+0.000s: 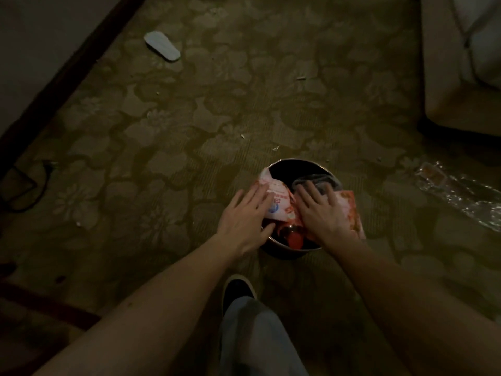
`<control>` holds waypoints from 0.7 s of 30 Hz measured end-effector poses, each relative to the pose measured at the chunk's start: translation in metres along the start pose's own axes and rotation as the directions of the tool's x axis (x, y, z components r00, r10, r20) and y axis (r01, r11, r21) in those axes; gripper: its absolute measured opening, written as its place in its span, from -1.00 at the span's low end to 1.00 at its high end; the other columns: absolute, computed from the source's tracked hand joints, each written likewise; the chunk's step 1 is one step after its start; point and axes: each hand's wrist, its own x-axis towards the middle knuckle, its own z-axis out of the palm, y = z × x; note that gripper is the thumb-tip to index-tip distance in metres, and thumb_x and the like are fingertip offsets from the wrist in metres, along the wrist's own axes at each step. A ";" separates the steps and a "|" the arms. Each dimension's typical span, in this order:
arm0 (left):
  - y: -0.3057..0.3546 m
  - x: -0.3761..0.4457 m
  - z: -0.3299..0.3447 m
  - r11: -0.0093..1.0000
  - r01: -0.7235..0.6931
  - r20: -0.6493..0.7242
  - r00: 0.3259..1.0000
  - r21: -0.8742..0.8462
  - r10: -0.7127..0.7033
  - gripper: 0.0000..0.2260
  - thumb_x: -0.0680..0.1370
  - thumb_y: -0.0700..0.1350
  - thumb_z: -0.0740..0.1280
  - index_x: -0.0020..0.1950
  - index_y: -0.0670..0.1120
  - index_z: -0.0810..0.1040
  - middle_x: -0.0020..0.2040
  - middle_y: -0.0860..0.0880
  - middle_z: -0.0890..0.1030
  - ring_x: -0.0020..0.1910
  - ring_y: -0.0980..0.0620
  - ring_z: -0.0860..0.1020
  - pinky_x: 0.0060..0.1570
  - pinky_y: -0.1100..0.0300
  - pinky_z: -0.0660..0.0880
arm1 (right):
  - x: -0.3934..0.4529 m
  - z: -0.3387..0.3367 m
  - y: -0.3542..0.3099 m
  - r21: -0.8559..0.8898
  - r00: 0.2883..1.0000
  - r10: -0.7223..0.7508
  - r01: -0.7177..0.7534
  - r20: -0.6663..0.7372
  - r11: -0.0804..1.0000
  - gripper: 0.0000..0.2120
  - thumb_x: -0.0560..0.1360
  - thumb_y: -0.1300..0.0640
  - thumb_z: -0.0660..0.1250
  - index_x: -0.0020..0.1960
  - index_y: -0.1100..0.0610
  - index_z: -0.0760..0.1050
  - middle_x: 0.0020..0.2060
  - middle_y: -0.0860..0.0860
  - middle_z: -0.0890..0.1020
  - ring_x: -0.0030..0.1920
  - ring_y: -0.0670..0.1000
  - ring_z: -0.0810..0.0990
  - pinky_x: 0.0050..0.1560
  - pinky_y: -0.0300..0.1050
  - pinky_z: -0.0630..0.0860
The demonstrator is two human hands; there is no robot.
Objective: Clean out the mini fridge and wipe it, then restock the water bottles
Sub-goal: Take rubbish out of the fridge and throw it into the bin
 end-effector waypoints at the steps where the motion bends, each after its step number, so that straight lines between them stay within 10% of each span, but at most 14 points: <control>1: -0.001 0.002 0.003 1.000 -0.005 0.002 1.000 0.009 0.005 -0.32 0.61 0.26 0.07 0.62 0.01 -0.07 0.62 0.00 -0.14 0.58 0.05 -0.18 0.55 -0.04 -0.16 | 0.005 0.006 -0.001 -0.014 1.000 0.013 -0.013 0.019 1.000 -0.08 0.53 -0.24 0.22 0.58 0.13 -0.27 0.56 0.11 -0.23 0.55 0.16 -0.27 0.48 0.32 -0.24; 21: 0.034 -0.054 -0.066 0.997 0.074 -0.039 0.997 0.030 -0.073 -0.38 0.64 0.22 -0.02 0.61 0.03 -0.17 0.62 0.04 -0.12 0.58 0.07 -0.14 0.54 -0.05 -0.21 | -0.081 -0.049 -0.002 0.187 0.984 -0.005 0.039 -0.177 0.982 -0.27 0.60 -0.06 0.20 0.59 0.11 -0.13 0.58 0.09 -0.04 0.57 0.08 -0.15 0.52 0.14 -0.21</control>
